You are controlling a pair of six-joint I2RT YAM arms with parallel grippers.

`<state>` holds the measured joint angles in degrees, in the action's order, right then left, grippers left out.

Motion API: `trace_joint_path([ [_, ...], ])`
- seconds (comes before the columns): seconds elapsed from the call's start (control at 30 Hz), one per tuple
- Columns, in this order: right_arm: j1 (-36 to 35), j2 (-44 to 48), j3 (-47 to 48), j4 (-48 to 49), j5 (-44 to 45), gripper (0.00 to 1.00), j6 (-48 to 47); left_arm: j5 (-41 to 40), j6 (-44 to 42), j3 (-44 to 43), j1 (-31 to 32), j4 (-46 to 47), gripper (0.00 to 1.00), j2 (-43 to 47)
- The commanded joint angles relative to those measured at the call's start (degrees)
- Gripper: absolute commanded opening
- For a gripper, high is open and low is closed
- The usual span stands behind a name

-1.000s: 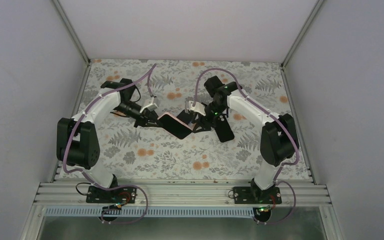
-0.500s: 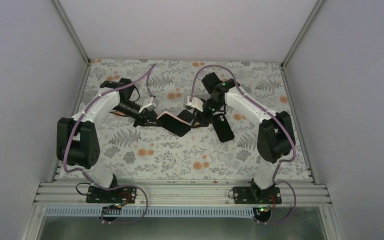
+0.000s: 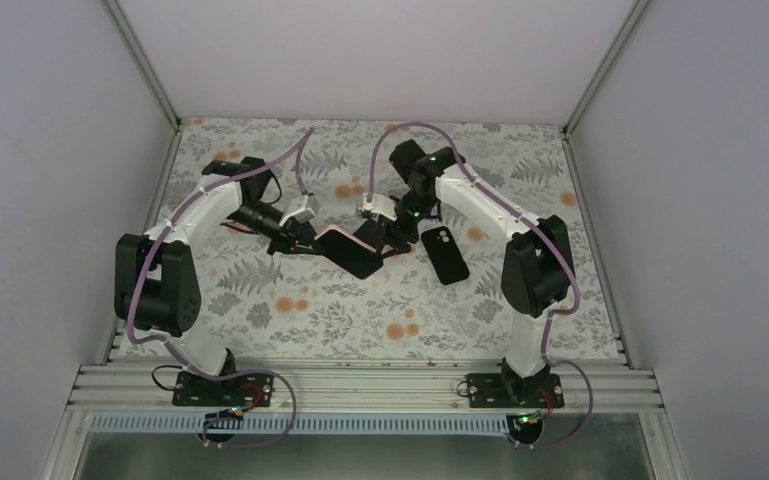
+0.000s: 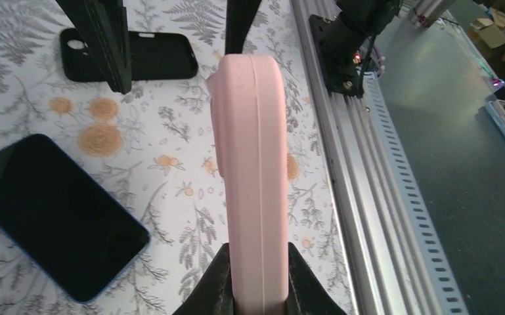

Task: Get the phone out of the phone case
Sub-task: Remove the phone case from the phone.

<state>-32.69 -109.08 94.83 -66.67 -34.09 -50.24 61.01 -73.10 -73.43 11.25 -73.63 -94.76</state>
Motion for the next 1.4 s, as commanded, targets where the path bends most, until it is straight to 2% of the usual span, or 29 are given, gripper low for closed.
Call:
trace_joint_path([
  [0.0, -5.0, -2.0, 4.4, 2.2, -12.7, 0.66, -2.5, 8.2, -3.0, -1.8, 2.8, -3.5, 0.02, -0.3],
  [0.13, -7.5, -1.6, 1.2, 6.0, -14.1, 0.64, -0.3, 8.9, -2.7, -2.1, 1.4, -3.1, 0.02, 0.7],
  [0.2, -7.7, -1.2, -1.0, 8.4, -16.1, 0.67, 1.1, 9.4, -3.1, -2.3, 0.4, -3.3, 0.02, 1.3],
  [0.37, -8.5, -5.5, 0.5, 2.2, -25.4, 0.69, -2.3, 10.1, -1.3, -2.4, -2.9, -1.2, 0.02, 3.4],
  [0.47, -10.1, -7.2, -1.1, 1.2, -33.0, 0.63, -2.9, 9.0, 5.1, -0.6, -4.1, 6.1, 0.02, 6.2],
  [0.6, -11.0, -5.5, -4.3, 9.2, -35.9, 0.62, 3.8, 5.2, 14.4, 2.9, -4.2, 17.7, 0.02, 9.1],
  [0.77, -11.1, -4.8, -0.7, 11.2, -41.4, 0.65, 7.1, -0.2, 23.1, 6.9, -4.0, 28.2, 0.02, 13.0],
  [0.97, -10.7, -1.1, -1.1, 24.8, -39.6, 0.64, 20.6, -1.3, 25.5, 8.7, -4.0, 31.5, 0.02, 13.9],
  [1.07, -10.9, -3.3, 2.8, 24.0, -41.6, 0.64, 22.1, -1.1, 25.7, 8.6, -4.0, 31.6, 0.02, 13.7],
  [1.13, -11.4, -5.8, 5.9, 20.2, -43.5, 0.63, 19.9, -1.5, 26.0, 8.6, -4.0, 31.8, 0.02, 13.4],
  [1.2, -11.7, -7.4, 7.5, 17.3, -44.7, 0.57, 17.5, -2.5, 26.7, 9.1, -3.9, 32.8, 0.02, 13.3],
  [1.27, -11.8, -7.8, 7.8, 16.4, -44.5, 0.38, 16.7, -4.1, 27.4, 9.4, -4.0, 33.8, 0.02, 13.4],
  [1.3, -11.7, -7.5, 7.7, 16.3, -44.1, 0.25, 16.5, -4.9, 28.0, 9.5, -4.0, 34.4, 0.03, 13.6],
  [1.37, -11.0, -6.6, 7.0, 16.3, -43.9, 0.10, 16.2, -6.3, 28.0, 9.0, -4.1, 34.3, 0.10, 13.7],
])
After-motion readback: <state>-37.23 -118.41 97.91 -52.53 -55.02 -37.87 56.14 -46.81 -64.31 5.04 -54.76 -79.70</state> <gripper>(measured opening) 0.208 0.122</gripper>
